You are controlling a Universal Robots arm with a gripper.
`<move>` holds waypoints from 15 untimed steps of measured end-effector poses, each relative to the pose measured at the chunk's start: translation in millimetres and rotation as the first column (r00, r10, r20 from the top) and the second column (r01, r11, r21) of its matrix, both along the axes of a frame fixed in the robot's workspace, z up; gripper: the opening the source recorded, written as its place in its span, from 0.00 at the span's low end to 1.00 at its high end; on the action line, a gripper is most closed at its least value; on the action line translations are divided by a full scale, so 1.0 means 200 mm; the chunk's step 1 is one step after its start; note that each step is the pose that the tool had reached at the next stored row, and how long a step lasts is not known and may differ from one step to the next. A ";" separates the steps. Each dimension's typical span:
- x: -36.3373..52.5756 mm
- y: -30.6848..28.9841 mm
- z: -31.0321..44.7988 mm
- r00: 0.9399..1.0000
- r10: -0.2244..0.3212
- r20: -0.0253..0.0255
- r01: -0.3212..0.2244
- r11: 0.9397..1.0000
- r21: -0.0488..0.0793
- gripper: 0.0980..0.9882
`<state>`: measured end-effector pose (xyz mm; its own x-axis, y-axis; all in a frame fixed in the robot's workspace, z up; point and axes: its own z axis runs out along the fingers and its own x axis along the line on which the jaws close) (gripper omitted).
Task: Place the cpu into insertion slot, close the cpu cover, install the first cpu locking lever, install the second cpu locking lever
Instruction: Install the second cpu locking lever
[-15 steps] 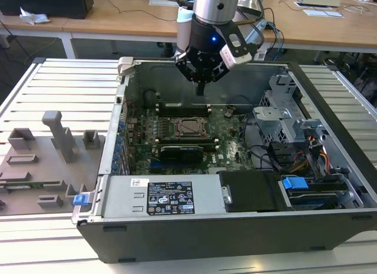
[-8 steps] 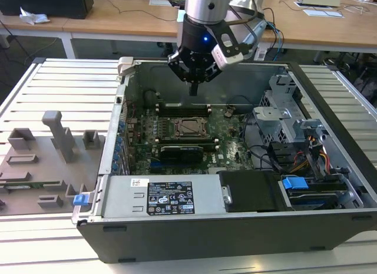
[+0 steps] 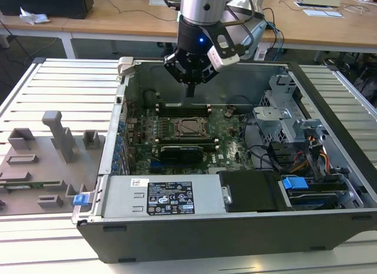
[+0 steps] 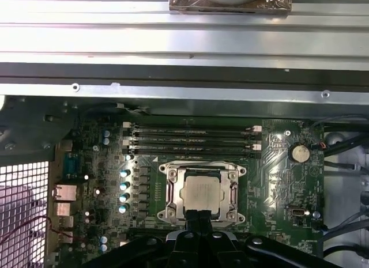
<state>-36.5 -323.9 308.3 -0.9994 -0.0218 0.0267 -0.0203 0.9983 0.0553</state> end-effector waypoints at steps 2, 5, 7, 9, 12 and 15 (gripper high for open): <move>-0.008 -0.017 0.000 1.000 0.000 0.000 0.000 1.000 0.000 0.01; -0.016 -0.045 -0.001 1.000 0.000 0.000 0.000 1.000 0.000 0.01; -0.020 -0.058 -0.002 1.000 0.000 0.000 0.000 1.000 0.000 0.01; -0.023 -0.070 -0.003 1.000 0.000 0.000 0.000 1.000 0.000 0.01; -0.029 -0.094 -0.004 1.000 0.000 0.000 0.000 1.000 0.000 0.01; -0.033 -0.115 -0.004 1.000 0.000 0.000 0.000 1.000 0.001 0.01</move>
